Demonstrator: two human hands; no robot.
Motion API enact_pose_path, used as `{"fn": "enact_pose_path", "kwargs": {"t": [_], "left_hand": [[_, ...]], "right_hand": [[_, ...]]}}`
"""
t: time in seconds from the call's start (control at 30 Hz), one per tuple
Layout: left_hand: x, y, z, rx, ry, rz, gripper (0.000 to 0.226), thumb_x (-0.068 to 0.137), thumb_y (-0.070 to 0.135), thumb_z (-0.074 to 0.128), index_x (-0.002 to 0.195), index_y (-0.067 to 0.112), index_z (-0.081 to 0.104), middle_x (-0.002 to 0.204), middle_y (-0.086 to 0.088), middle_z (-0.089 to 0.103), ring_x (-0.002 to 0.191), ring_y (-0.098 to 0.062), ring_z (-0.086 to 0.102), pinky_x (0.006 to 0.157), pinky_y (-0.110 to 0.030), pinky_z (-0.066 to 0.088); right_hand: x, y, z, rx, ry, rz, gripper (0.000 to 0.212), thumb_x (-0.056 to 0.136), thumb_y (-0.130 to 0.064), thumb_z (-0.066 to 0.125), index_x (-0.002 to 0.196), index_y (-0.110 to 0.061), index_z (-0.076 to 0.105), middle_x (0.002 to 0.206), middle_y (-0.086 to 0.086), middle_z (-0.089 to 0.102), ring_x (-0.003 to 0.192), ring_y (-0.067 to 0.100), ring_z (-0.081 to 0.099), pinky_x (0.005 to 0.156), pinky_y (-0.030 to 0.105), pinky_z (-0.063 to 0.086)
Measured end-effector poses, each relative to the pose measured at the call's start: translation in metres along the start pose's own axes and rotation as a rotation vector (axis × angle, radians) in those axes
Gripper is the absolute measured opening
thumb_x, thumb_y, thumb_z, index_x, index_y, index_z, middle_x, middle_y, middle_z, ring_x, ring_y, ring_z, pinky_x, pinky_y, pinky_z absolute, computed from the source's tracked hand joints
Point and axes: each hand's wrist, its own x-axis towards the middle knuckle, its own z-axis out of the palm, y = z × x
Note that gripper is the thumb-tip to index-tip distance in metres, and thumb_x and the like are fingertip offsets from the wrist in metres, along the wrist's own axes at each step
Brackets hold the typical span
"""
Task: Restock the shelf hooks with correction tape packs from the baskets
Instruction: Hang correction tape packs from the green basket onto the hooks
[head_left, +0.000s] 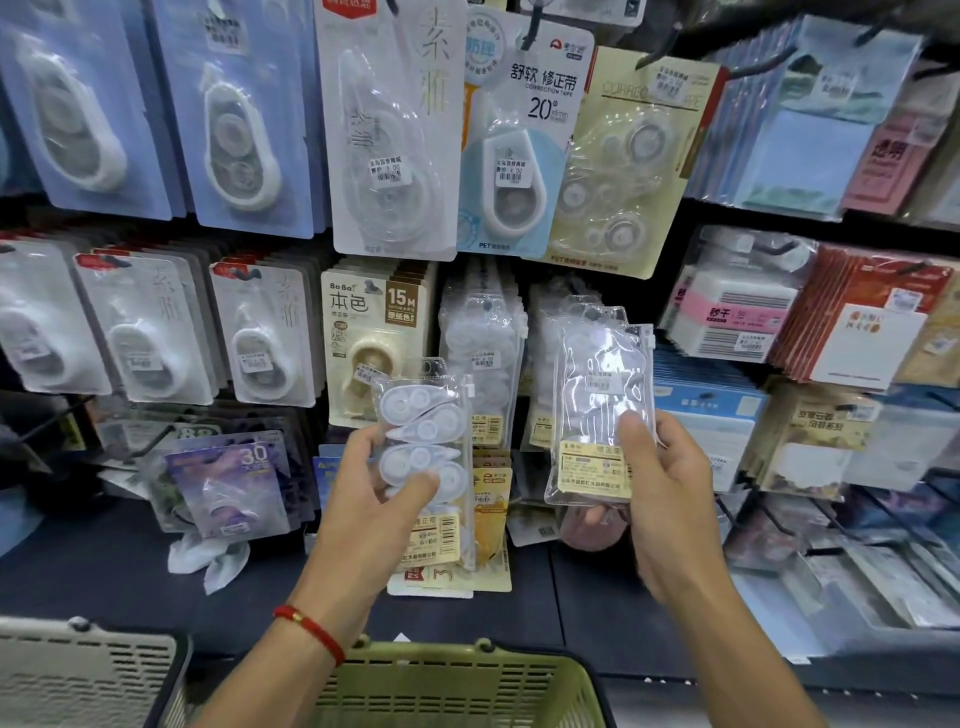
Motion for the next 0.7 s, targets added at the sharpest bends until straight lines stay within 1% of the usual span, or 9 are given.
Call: {"fn": "enact_pose_path", "kwargs": {"t": [0.13, 0.2, 0.27, 0.37, 0.43, 0.5, 0.6, 0.67, 0.7], "left_hand": [[-0.002, 0.0, -0.001, -0.001, 0.003, 0.01, 0.045, 0.095, 0.01, 0.07, 0.109, 0.05, 0.057, 0.098, 0.018, 0.078, 0.086, 0.003, 0.072, 0.066, -0.007, 0.05], [-0.002, 0.001, -0.001, 0.001, 0.004, 0.013, 0.044, 0.095, 0.01, 0.07, 0.111, 0.049, 0.057, 0.099, 0.019, 0.078, 0.087, 0.003, 0.072, 0.068, -0.01, 0.05], [-0.001, 0.001, -0.001, 0.006, -0.001, 0.009, 0.045, 0.095, 0.009, 0.07, 0.115, 0.047, 0.056, 0.101, 0.017, 0.079, 0.09, 0.0, 0.072, 0.074, -0.018, 0.05], [-0.001, 0.0, -0.001, -0.002, -0.026, -0.003, 0.047, 0.096, 0.0, 0.064, 0.119, 0.041, 0.057, 0.107, 0.01, 0.079, 0.1, -0.009, 0.073, 0.084, -0.027, 0.052], [-0.003, 0.0, -0.001, -0.008, -0.052, 0.006, 0.049, 0.096, -0.005, 0.061, 0.12, 0.038, 0.059, 0.109, 0.01, 0.079, 0.101, -0.01, 0.073, 0.082, -0.021, 0.054], [-0.004, 0.002, 0.0, -0.022, -0.08, 0.02, 0.049, 0.097, -0.007, 0.061, 0.122, 0.035, 0.059, 0.111, 0.012, 0.077, 0.103, -0.006, 0.073, 0.078, -0.014, 0.055], [-0.007, 0.003, 0.004, -0.077, -0.142, 0.03, 0.048, 0.099, -0.006, 0.063, 0.132, 0.029, 0.059, 0.122, 0.009, 0.076, 0.113, -0.008, 0.072, 0.092, -0.024, 0.057], [-0.01, 0.004, 0.008, -0.102, -0.179, 0.035, 0.047, 0.098, -0.005, 0.065, 0.133, 0.026, 0.059, 0.123, 0.003, 0.076, 0.113, -0.014, 0.073, 0.095, -0.031, 0.059], [-0.012, 0.003, 0.01, -0.108, -0.183, 0.041, 0.047, 0.096, -0.005, 0.067, 0.131, 0.025, 0.059, 0.12, 0.0, 0.077, 0.11, -0.017, 0.074, 0.093, -0.031, 0.06]], "right_hand": [[0.0, -0.002, -0.001, -0.018, -0.036, -0.047, 0.034, 0.096, -0.054, 0.063, 0.11, -0.024, 0.068, 0.09, 0.015, 0.078, 0.048, 0.031, 0.064, 0.05, 0.047, 0.05], [0.0, -0.003, 0.0, -0.012, -0.043, -0.046, 0.03, 0.097, -0.052, 0.063, 0.111, -0.027, 0.07, 0.091, 0.016, 0.078, 0.052, 0.032, 0.067, 0.055, 0.053, 0.052], [0.001, 0.001, -0.002, -0.027, -0.001, -0.013, 0.028, 0.097, -0.051, 0.061, 0.111, -0.03, 0.071, 0.094, 0.011, 0.08, 0.066, 0.032, 0.073, 0.065, 0.059, 0.053], [0.008, 0.012, -0.012, -0.427, 0.079, 0.008, 0.032, 0.097, -0.053, 0.058, 0.122, -0.035, 0.065, 0.106, -0.003, 0.078, 0.1, 0.025, 0.074, 0.091, 0.051, 0.057], [0.01, 0.019, -0.018, -0.765, 0.095, 0.077, 0.047, 0.099, -0.046, 0.059, 0.143, -0.028, 0.052, 0.133, -0.001, 0.066, 0.122, 0.025, 0.063, 0.103, 0.047, 0.05], [0.008, 0.022, -0.018, -0.829, 0.088, 0.068, 0.045, 0.101, -0.036, 0.062, 0.143, -0.024, 0.053, 0.139, -0.002, 0.059, 0.127, 0.022, 0.058, 0.108, 0.044, 0.046], [0.003, 0.02, -0.008, -0.539, -0.102, 0.066, 0.015, 0.099, -0.028, 0.07, 0.114, -0.032, 0.071, 0.112, -0.011, 0.074, 0.106, 0.012, 0.068, 0.095, 0.033, 0.055], [-0.005, 0.016, 0.004, -0.401, -0.344, 0.118, 0.011, 0.096, -0.036, 0.073, 0.107, -0.036, 0.075, 0.105, -0.007, 0.078, 0.101, 0.015, 0.072, 0.085, 0.028, 0.058], [-0.009, 0.016, 0.01, -0.4, -0.433, 0.098, 0.016, 0.093, -0.042, 0.073, 0.108, -0.036, 0.075, 0.106, -0.006, 0.078, 0.102, 0.016, 0.073, 0.086, 0.029, 0.06]]}}
